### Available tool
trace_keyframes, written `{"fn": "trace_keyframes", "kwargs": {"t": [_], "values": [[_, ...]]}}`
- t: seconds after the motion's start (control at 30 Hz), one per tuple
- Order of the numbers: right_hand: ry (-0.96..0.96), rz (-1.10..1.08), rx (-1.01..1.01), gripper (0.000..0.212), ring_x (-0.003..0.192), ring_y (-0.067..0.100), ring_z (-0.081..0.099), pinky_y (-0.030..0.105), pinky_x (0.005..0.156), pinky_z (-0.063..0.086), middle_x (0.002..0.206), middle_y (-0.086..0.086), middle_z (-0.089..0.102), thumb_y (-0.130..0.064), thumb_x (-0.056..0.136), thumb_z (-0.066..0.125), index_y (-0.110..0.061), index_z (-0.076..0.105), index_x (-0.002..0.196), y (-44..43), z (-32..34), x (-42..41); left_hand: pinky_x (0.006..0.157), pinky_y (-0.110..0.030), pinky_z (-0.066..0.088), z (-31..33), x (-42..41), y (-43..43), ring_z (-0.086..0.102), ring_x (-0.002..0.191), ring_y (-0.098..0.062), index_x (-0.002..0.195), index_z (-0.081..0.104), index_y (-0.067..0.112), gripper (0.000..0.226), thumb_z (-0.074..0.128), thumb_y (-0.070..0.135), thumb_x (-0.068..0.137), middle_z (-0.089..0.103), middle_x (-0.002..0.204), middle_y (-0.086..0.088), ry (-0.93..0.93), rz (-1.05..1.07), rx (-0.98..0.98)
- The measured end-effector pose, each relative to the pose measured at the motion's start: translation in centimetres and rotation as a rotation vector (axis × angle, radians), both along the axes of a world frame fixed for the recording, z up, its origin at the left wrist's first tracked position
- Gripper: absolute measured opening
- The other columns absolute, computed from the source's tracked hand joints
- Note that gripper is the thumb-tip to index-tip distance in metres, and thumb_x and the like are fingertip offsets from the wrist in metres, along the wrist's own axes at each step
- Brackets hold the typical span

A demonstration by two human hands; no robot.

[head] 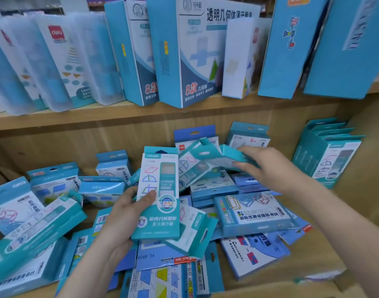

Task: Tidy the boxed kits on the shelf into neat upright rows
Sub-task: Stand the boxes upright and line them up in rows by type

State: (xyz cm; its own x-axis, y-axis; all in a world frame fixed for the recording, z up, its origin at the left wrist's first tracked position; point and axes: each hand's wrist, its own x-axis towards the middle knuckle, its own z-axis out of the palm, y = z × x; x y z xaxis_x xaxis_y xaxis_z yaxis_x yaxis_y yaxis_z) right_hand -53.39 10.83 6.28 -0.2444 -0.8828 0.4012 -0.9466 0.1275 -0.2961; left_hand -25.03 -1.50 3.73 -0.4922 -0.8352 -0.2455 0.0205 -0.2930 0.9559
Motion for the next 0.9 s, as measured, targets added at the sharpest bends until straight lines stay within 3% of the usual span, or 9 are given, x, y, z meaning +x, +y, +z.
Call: {"fn": "trace_keyframes", "kwargs": {"t": [0.1,0.23,0.3,0.37,0.47,0.6,0.7,0.83,0.9], "values": [[-0.294,-0.072,-0.315,0.022,0.064,0.025,0.054,0.04,0.059,0.046,0.07,0.001,0.061,-0.044,0.09,0.056,-0.024,0.062,0.097,2.0,0.8,1.2,0.068,-0.047,0.058,1.6,-0.5,1.1,0.071,0.083,-0.033,0.11,0.054,0.015,0.024,0.062,0.012,0.088,0.073,0.096,-0.012,0.077,0.015,-0.102],[-0.672,-0.151,-0.619,0.012,0.083,0.011,0.069,0.037,0.07,0.058,0.091,-0.015,0.073,-0.03,0.088,0.064,-0.027,0.07,0.098,4.7,2.2,5.1,0.066,-0.044,0.059,3.6,-3.6,3.9,0.072,0.081,-0.023,0.108,0.049,0.027,0.022,0.06,0.018,0.091,0.074,0.092,0.0,0.073,0.032,-0.355],[-0.884,-0.146,-0.703,0.014,0.087,0.017,0.071,0.041,0.071,0.059,0.09,-0.012,0.074,-0.023,0.086,0.064,-0.025,0.072,0.098,5.4,1.7,7.6,0.075,-0.045,0.057,3.3,-5.5,6.0,0.07,0.087,-0.016,0.106,0.05,0.032,0.019,0.057,0.021,0.093,0.072,0.096,0.007,0.058,0.017,-0.453],[-1.015,-0.127,-0.753,0.018,0.088,0.027,0.07,0.049,0.073,0.058,0.091,-0.005,0.075,-0.022,0.083,0.065,-0.023,0.073,0.099,5.8,1.0,9.9,0.078,-0.026,0.055,2.5,-7.2,8.4,0.065,0.091,-0.001,0.11,0.051,0.037,0.021,0.054,0.023,0.094,0.068,0.098,0.021,0.043,-0.011,-0.525],[-1.084,-0.065,-0.785,0.03,0.093,0.017,0.07,0.039,0.082,0.057,0.099,-0.004,0.074,-0.017,0.079,0.064,-0.017,0.069,0.108,6.6,0.1,11.0,0.067,-0.006,0.042,1.7,-9.0,11.3,0.057,0.087,0.012,0.117,0.043,0.043,0.028,0.052,0.032,0.093,0.058,0.098,0.038,-0.017,-0.013,-0.696],[-1.136,0.064,-0.747,0.055,0.121,0.008,0.056,0.028,0.099,0.046,0.127,-0.012,0.062,-0.014,0.081,0.067,-0.016,0.051,0.134,8.2,-0.3,10.3,0.074,-0.026,0.047,1.2,-10.9,14.2,0.06,0.09,0.0,0.116,0.041,0.043,0.03,0.047,0.052,0.088,0.062,0.103,0.025,-0.016,-0.05,-0.765],[-1.048,0.079,-0.707,0.063,0.127,0.006,0.05,0.026,0.102,0.043,0.135,-0.014,0.055,-0.02,0.08,0.068,-0.025,0.044,0.138,10.2,-0.1,8.8,0.074,-0.023,0.05,1.3,-12.2,16.1,0.063,0.089,0.0,0.117,0.045,0.036,0.037,0.048,0.055,0.086,0.063,0.103,0.025,0.064,-0.1,-0.733],[-0.943,-0.015,-0.711,0.079,0.111,0.004,0.06,0.016,0.083,0.051,0.121,-0.016,0.063,-0.022,0.063,0.084,-0.041,0.046,0.13,12.8,0.2,5.8,0.085,-0.026,0.051,0.7,-14.8,17.8,0.064,0.098,0.0,0.115,0.049,0.034,0.025,0.056,0.03,0.091,0.068,0.104,0.02,0.179,-0.225,-0.504],[-0.883,-0.144,-0.729,0.088,0.114,0.005,0.058,0.021,0.086,0.051,0.12,-0.014,0.062,-0.025,0.056,0.087,-0.044,0.044,0.13,14.3,-0.3,3.2,0.09,-0.036,0.052,0.3,-16.7,18.6,0.065,0.102,-0.009,0.113,0.052,0.029,0.027,0.057,0.012,0.093,0.07,0.105,0.011,0.233,-0.233,-0.404]]}}
